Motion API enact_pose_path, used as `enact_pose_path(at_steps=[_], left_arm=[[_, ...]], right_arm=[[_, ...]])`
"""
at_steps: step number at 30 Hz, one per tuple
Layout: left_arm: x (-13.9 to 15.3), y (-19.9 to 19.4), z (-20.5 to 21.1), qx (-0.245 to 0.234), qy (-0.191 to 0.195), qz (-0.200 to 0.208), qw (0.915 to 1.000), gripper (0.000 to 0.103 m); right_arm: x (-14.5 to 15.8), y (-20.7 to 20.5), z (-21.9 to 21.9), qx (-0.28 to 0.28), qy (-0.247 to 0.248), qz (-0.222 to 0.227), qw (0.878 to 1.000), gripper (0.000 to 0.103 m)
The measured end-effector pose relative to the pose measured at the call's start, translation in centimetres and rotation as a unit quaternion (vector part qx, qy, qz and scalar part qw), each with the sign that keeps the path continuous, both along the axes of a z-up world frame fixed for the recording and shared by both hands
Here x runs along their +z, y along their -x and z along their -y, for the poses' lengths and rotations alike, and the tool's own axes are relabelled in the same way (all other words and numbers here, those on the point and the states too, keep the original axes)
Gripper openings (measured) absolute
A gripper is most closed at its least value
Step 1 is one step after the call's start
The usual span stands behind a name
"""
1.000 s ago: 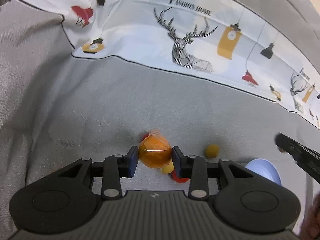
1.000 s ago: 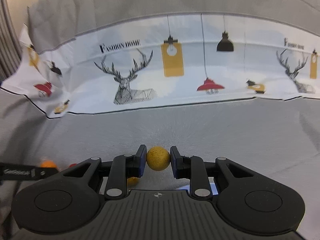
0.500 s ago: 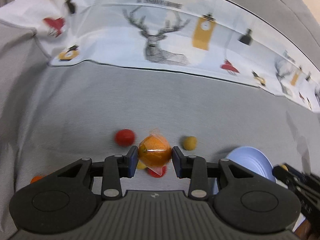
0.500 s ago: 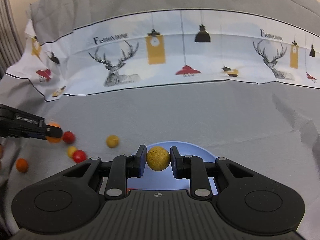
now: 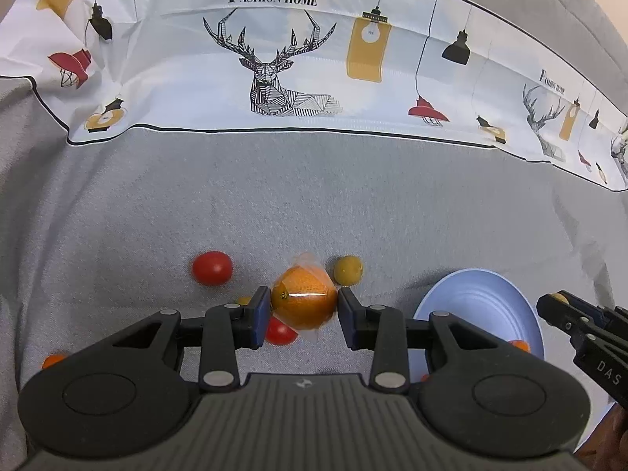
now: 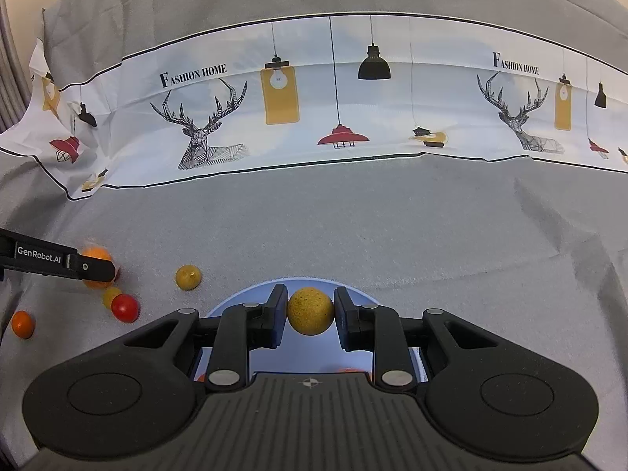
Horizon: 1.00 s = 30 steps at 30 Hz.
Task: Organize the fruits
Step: 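Carry the wrapped orange with the left tool while the right tool carries the yellow fruit to the plate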
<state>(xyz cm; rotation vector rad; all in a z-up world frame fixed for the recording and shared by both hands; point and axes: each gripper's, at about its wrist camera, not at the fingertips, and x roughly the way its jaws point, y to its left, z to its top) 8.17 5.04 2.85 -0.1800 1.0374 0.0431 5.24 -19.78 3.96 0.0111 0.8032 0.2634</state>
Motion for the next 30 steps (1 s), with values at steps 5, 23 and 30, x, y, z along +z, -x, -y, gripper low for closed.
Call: enact_pose_path(at_steps=[5, 23, 30], left_arm=[[-0.3, 0.0, 1.4, -0.02, -0.007, 0.0, 0.9998, 0.04], [-0.5, 0.6, 5.7, -0.083, 0.001, 0.015, 0.9964, 0.04], [-0.4, 0.6, 5.8, -0.088, 0.006, 0.017, 0.996, 0.04]], right_arm=[[0.0, -0.2, 0.2, -0.004, 0.001, -0.002, 1.0, 0.027], [-0.6, -0.4, 0.7, -0.012, 0.013, -0.013, 1.0, 0.027], [-0.6, -0.4, 0.8, -0.017, 0.013, -0.012, 1.0, 0.027]])
